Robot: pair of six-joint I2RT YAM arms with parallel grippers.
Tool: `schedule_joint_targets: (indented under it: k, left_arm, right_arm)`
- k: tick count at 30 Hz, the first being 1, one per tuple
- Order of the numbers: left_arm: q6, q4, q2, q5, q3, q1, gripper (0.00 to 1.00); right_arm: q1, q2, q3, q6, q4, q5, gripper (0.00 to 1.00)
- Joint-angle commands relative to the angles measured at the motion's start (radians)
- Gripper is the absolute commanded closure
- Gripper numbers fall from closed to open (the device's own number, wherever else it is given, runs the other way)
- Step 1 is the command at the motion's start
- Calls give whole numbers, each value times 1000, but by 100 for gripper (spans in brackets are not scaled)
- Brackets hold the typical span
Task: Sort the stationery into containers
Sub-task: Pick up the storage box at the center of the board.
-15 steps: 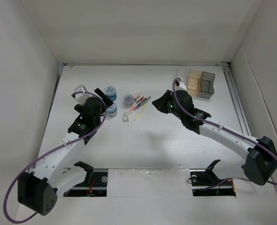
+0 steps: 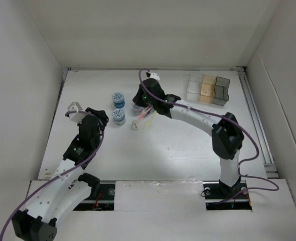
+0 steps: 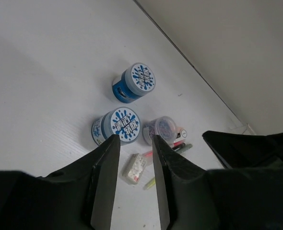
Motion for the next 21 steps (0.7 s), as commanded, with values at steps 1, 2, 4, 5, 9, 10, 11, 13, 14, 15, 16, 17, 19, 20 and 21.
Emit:
schedule_joint_targets:
  k: [1,2,4,5,9,10,11,13,14,15,16,17,19,20,21]
  left_arm:
    - [-54,-50,-10,-54,-14,-1,71]
    - [-64,-62,-20,-63,-3,-1,66]
    - [-74,-88,-34,-75,35,-1,61]
    - [-83,-99,-57,-76,50,-1,58]
    - [-71,-81,-129,-21,113,9,38]
    - [-62,-81,-143,-8,114,9,36]
    - [-62,-70,-155,-8,124,9,34]
    - [-62,-70,-192,3,133,9,31]
    - [-62,-70,-204,3,133,9,31]
    - [-51,-61,-224,12,133,9,30]
    - [-51,-61,-224,12,133,9,30]
    - [-42,-61,-239,12,133,9,30]
    - [-42,-50,-252,32,133,9,30]
    - [-32,-50,-252,32,133,9,30]
    - [-31,-50,-252,41,133,9,30]
  right_arm:
    - [46,70,130,-49,-97,38,81]
    - [66,90,153,-50,-109,49,71]
    - [88,136,203,-77,-131,58,44]
    - [98,148,213,-77,-131,58,39]
    - [144,203,261,-102,-131,58,23]
    - [154,231,281,-102,-131,58,21]
    - [154,245,293,-102,-145,58,20]
    - [154,274,334,-102,-177,58,18]
    - [154,298,345,-102,-177,69,18]
    - [154,307,355,-111,-177,69,17]
    - [163,318,365,-111,-186,81,17]
    - [163,343,391,-111,-195,92,17]
    - [163,372,431,-111,-218,143,15]
    - [172,386,471,-111,-246,159,15]
    - [172,410,488,-120,-257,179,14]
